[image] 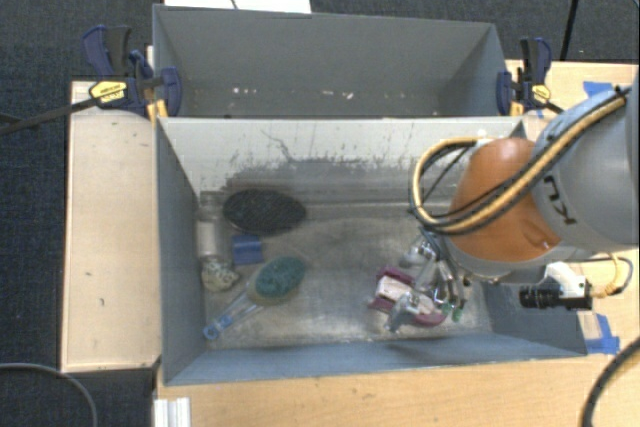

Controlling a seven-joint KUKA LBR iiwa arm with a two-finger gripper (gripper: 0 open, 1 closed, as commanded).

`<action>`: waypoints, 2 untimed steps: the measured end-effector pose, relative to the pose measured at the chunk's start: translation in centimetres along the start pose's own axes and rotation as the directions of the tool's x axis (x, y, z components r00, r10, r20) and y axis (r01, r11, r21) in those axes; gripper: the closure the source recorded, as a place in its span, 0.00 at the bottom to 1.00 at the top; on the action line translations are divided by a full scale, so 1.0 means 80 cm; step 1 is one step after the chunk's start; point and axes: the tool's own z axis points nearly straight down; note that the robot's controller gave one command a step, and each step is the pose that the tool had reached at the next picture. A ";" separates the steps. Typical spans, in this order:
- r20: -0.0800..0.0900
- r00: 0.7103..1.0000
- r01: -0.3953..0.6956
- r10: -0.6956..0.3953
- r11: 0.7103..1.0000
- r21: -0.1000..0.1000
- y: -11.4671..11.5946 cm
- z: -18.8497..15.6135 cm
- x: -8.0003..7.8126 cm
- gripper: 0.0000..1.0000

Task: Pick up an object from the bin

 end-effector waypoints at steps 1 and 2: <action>-0.002 1.000 -0.017 0.017 1.000 0.001 -0.004 0.040 -0.008 0.00; -0.002 1.000 -0.013 0.013 1.000 0.002 -0.004 0.039 -0.009 0.00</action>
Offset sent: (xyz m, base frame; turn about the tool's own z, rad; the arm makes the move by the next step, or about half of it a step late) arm 0.0027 -0.0047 -0.0333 0.0209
